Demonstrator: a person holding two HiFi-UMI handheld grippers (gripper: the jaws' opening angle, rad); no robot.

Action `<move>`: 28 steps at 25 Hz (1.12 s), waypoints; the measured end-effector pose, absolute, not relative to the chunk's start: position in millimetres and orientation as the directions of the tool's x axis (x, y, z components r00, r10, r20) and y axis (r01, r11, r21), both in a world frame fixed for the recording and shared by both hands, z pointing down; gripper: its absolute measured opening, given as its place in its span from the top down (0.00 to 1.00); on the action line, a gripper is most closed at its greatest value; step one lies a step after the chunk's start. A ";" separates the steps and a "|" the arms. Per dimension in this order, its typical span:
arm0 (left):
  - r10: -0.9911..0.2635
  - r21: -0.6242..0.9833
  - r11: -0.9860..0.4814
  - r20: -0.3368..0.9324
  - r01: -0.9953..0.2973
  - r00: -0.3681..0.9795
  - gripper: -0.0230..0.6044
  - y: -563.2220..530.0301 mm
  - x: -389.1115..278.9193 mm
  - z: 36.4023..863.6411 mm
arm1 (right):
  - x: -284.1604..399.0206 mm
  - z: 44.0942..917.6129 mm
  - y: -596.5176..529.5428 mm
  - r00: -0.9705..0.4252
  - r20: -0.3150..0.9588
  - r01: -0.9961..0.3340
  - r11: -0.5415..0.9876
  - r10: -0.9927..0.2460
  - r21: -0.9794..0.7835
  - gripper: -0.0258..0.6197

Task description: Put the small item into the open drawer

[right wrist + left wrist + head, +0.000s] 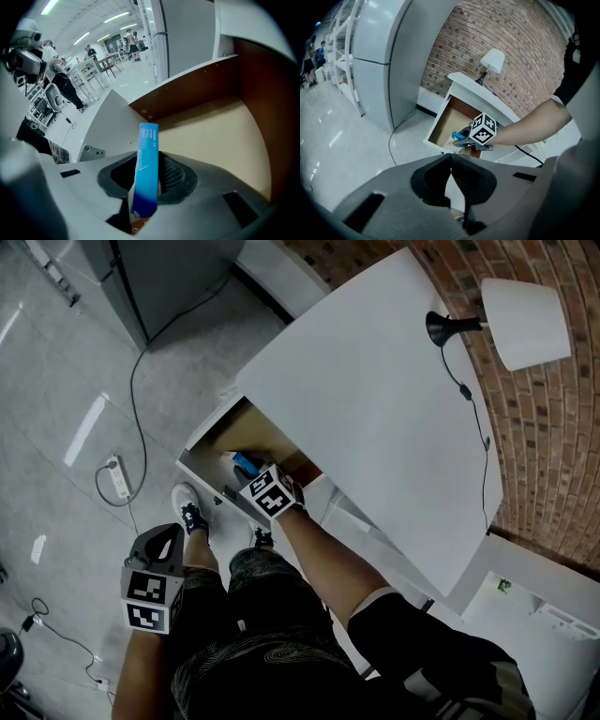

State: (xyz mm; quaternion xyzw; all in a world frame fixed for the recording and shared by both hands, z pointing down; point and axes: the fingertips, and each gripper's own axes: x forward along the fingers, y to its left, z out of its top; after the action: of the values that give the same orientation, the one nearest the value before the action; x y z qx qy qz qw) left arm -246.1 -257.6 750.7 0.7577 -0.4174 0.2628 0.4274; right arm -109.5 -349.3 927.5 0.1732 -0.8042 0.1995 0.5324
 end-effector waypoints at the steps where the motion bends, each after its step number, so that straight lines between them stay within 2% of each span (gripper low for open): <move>1: -0.408 0.428 -0.285 0.755 -0.858 0.513 0.94 -258.2 -246.4 750.9 | -109.2 927.0 -350.4 -0.371 0.926 -0.494 0.859 -0.070 -0.133 0.81; 8: -0.415 0.425 -0.287 0.753 -0.859 0.511 0.94 -262.3 -247.0 749.2 | -97.4 918.9 -358.9 -0.303 0.945 -0.501 0.864 -0.127 -0.044 0.74; 20: -0.445 0.409 -0.302 0.738 -0.861 0.507 0.94 -268.2 -233.6 734.2 | -81.2 890.8 -378.7 -0.209 0.937 -0.538 0.833 -0.279 0.128 0.71; 28: -0.472 0.395 -0.317 0.723 -0.862 0.504 0.94 -263.4 -218.1 718.4 | -81.6 874.5 -364.2 -0.243 0.931 -0.530 0.841 -0.273 0.108 0.71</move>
State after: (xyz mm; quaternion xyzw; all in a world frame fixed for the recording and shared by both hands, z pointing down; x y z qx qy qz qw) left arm -218.1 -263.4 718.4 0.7727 -0.4317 0.2478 0.3939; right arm -81.6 -364.2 874.5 0.2575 -0.7798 0.1153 0.5589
